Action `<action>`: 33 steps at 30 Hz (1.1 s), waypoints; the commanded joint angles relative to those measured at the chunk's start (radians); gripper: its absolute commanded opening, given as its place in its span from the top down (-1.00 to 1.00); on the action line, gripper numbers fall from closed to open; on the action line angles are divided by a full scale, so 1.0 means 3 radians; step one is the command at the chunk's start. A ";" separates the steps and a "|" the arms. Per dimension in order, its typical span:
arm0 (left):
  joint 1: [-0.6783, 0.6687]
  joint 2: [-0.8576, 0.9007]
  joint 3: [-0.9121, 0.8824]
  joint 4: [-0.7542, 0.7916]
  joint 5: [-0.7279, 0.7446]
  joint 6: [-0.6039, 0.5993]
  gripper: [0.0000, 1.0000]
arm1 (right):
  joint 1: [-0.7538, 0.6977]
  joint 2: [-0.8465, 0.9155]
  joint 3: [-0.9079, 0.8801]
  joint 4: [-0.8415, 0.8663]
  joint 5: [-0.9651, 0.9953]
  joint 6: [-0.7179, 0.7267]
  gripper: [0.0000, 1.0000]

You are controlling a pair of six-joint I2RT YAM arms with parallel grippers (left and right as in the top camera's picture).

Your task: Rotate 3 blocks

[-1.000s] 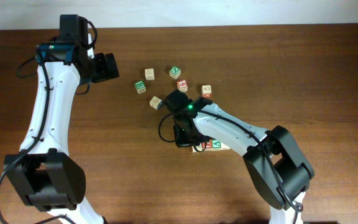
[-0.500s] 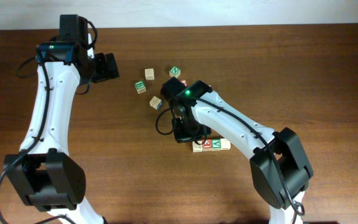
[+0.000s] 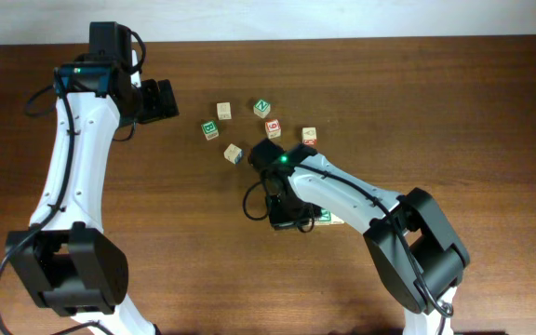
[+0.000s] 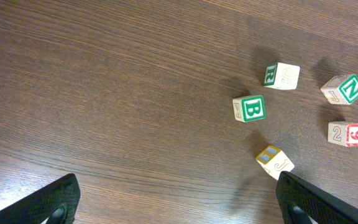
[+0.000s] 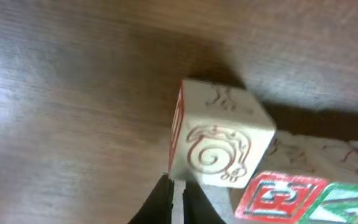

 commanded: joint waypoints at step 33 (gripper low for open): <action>-0.0646 0.0328 0.0032 0.0135 0.0802 -0.0135 -0.97 | -0.2399 -0.0918 0.0874 -0.1556 -0.0800 -0.1822 0.88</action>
